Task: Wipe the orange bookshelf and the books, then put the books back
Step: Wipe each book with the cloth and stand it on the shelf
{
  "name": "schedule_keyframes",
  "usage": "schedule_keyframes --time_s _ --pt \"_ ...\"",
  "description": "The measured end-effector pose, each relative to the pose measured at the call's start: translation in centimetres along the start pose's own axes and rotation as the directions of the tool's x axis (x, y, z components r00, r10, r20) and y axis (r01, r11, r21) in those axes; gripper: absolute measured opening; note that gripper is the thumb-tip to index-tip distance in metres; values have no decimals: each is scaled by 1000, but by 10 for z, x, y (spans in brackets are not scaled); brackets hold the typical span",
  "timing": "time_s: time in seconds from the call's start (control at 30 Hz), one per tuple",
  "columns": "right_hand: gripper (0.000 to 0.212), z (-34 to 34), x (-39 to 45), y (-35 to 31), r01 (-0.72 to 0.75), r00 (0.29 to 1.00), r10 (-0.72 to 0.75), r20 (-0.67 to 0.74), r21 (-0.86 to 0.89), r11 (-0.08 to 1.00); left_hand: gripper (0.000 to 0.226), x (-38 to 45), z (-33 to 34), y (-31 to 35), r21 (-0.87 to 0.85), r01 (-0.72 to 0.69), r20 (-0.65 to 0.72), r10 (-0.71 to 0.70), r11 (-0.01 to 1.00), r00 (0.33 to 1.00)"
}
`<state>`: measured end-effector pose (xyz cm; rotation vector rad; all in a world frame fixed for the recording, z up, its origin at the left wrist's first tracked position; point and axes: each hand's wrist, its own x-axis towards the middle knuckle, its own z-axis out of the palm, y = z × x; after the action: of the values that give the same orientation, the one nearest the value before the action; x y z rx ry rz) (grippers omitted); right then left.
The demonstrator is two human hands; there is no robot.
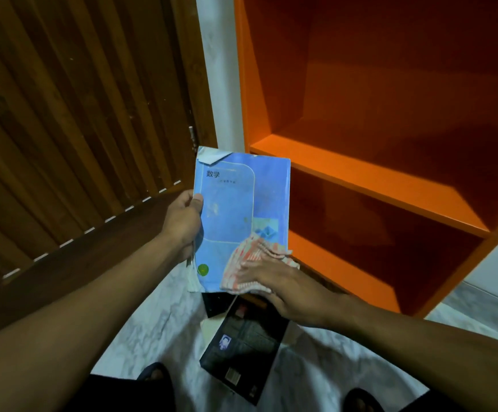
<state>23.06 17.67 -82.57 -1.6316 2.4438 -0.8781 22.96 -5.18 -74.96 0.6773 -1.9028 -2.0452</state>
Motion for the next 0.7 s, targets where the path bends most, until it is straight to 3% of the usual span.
schedule_keyframes --time_s 0.2,0.3,0.4,0.47,0.53,0.6,0.7 --pt "35 18 -17 -7 50 984 -49 172 -1 999 23 5 -7 0 9 9 -47 -9 1000 999" --pt "33 16 -17 -10 47 981 -47 189 4 999 22 1 -9 -1 3 19 -48 -18 1000 999" --pt "25 2 -8 -13 22 997 -26 74 54 998 23 0 -15 -2 82 -7 -65 12 997 998" --pt "19 -13 3 -13 -92 989 106 -101 139 986 31 0 -20 -5 178 -28 -70 41 984 997" --pt "12 -26 17 -7 -209 905 292 -308 275 938 33 0 -23 -10 240 -57 -44 69 969 997" --pt "10 -39 31 1 -268 746 459 -483 414 870 33 -2 -23 -13 277 -95 -3 100 956 995" --pt "19 -57 50 6 -302 526 611 -592 542 784 34 -13 -14 -11 194 -84 85 69 977 994"
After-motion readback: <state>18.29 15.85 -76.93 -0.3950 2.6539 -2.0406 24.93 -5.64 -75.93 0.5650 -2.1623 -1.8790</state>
